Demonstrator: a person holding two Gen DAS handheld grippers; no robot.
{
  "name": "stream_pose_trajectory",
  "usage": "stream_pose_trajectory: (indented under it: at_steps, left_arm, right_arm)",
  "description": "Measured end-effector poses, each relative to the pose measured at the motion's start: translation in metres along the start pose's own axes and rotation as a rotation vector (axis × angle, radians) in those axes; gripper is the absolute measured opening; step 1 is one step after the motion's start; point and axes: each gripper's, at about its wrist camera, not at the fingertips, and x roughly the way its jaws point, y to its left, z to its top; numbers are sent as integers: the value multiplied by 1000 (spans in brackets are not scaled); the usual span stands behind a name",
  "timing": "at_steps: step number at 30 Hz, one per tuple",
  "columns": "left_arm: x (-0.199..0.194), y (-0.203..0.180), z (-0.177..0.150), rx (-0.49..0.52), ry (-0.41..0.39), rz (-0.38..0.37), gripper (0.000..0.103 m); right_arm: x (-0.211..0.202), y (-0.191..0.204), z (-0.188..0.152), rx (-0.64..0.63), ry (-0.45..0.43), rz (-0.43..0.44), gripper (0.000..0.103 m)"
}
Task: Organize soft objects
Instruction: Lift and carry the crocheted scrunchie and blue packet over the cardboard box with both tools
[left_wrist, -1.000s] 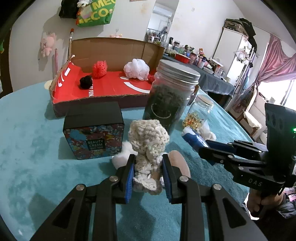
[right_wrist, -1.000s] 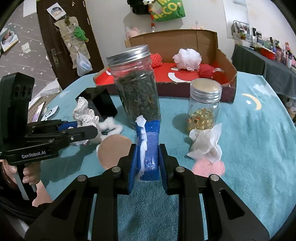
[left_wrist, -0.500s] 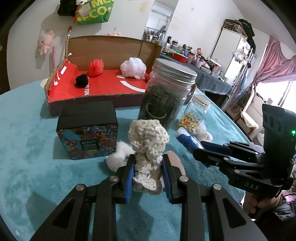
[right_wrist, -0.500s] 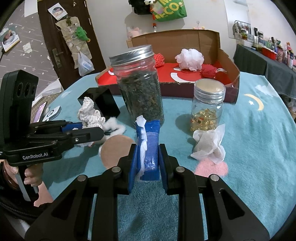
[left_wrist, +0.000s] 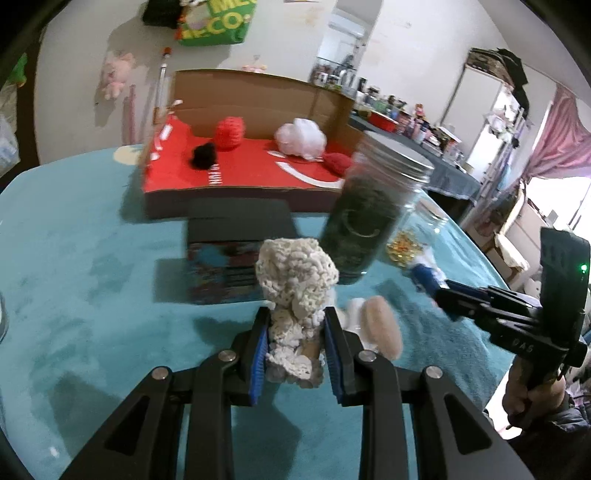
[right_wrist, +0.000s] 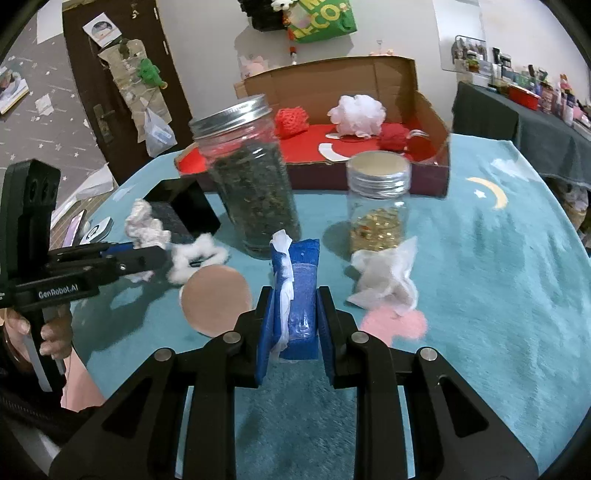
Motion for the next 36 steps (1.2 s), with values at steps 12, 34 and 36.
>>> stream_pose_trajectory:
  at_steps: [12, 34, 36]
  left_arm:
    - [-20, 48, -2, -68, 3, 91, 29]
    - [27, 96, 57, 39, 76, 122, 29]
    - [30, 97, 62, 51, 77, 108, 29]
  right_arm:
    - [-18, -29, -5, 47, -6, -56, 21]
    - [-11, -89, 33, 27, -7, -151, 21]
    - [-6, -93, 40, 13, -2, -146, 22]
